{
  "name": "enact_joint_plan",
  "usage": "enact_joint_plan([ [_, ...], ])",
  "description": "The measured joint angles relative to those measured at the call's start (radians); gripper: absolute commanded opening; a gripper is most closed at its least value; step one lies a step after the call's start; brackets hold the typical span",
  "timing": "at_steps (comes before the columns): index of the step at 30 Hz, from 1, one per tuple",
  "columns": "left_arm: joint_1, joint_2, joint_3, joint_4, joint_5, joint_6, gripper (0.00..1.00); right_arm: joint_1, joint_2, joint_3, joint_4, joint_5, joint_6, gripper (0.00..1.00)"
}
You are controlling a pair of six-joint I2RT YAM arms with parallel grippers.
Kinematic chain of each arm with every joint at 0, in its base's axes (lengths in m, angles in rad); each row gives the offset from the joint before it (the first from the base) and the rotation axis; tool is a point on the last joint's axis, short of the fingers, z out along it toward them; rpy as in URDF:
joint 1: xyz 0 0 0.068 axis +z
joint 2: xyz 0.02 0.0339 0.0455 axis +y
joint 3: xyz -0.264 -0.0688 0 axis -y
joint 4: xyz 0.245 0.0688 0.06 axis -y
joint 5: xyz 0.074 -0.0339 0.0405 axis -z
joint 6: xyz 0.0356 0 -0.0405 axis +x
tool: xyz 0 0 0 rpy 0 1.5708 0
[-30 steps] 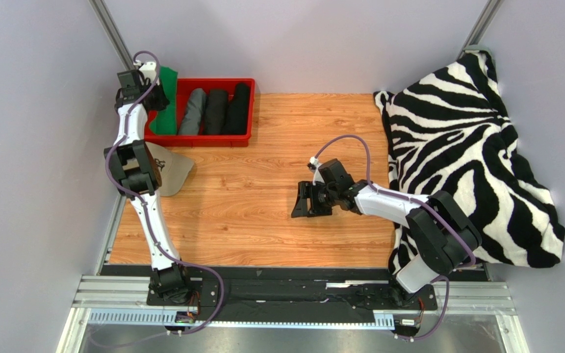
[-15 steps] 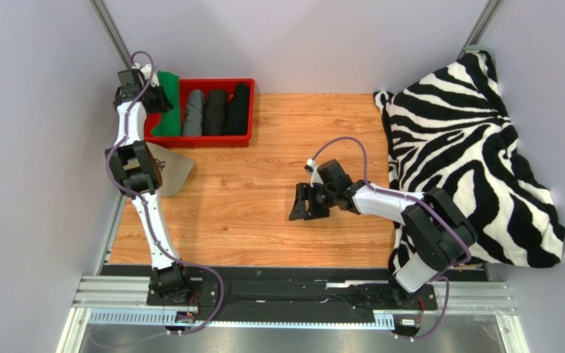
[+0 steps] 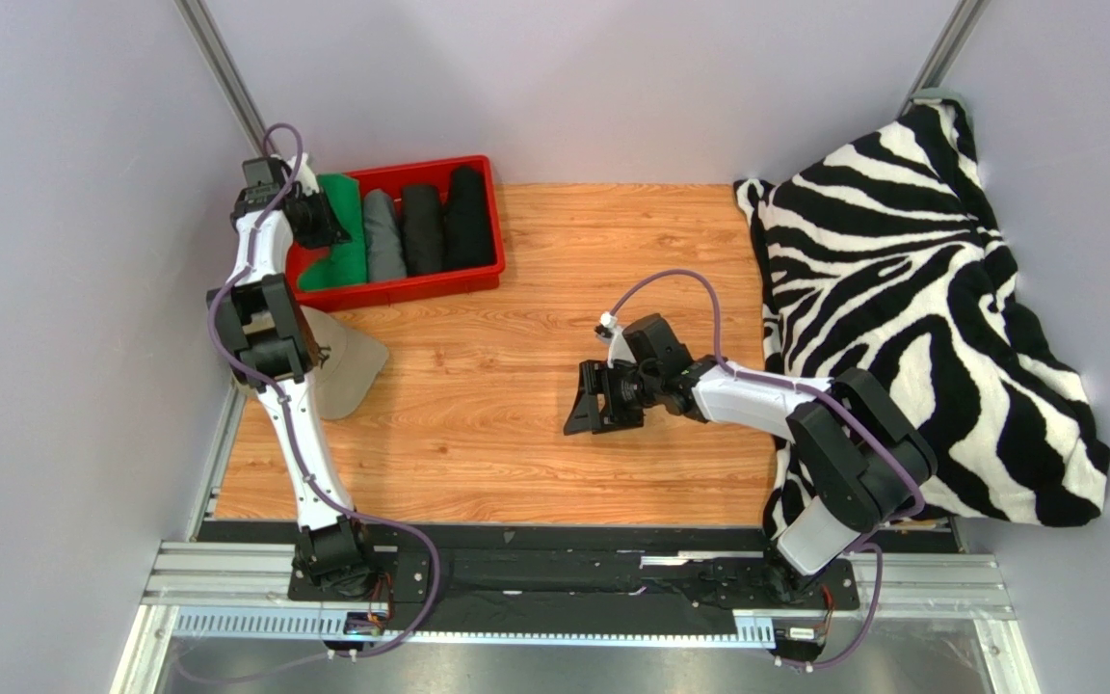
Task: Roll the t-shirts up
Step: Place the T-shirt in the bin.
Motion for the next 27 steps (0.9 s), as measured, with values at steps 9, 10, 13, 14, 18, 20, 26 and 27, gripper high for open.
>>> enact_joint_plan([
  [9,-0.006,-0.051,-0.121,-0.008,0.0,-0.042,0.0,0.0,0.0,-0.023,0.014,-0.013,0.0,0.65],
  [10,-0.006,-0.059,-0.127,-0.022,-0.003,-0.041,0.0,0.0,0.0,-0.025,0.013,-0.014,0.0,0.65],
  [13,-0.002,-0.06,-0.124,-0.039,0.003,-0.048,0.02,0.0,0.0,-0.026,0.013,-0.015,-0.001,0.65],
  [14,0.002,-0.06,-0.119,-0.048,0.009,-0.051,0.03,0.0,0.0,-0.026,0.011,-0.016,-0.002,0.65],
  [18,0.018,-0.042,-0.058,-0.102,0.061,-0.078,0.04,0.0,0.0,-0.026,0.009,-0.018,-0.006,0.65],
  [20,0.029,-0.027,-0.029,-0.114,0.09,-0.093,0.05,0.0,0.002,-0.026,0.009,-0.018,-0.008,0.65],
  [26,0.052,0.029,0.032,-0.145,0.159,-0.122,0.05,0.0,0.015,-0.026,0.01,-0.02,-0.008,0.65],
  [27,0.054,0.03,0.025,-0.138,0.172,-0.128,0.05,0.0,0.018,-0.026,0.009,-0.02,-0.008,0.65],
])
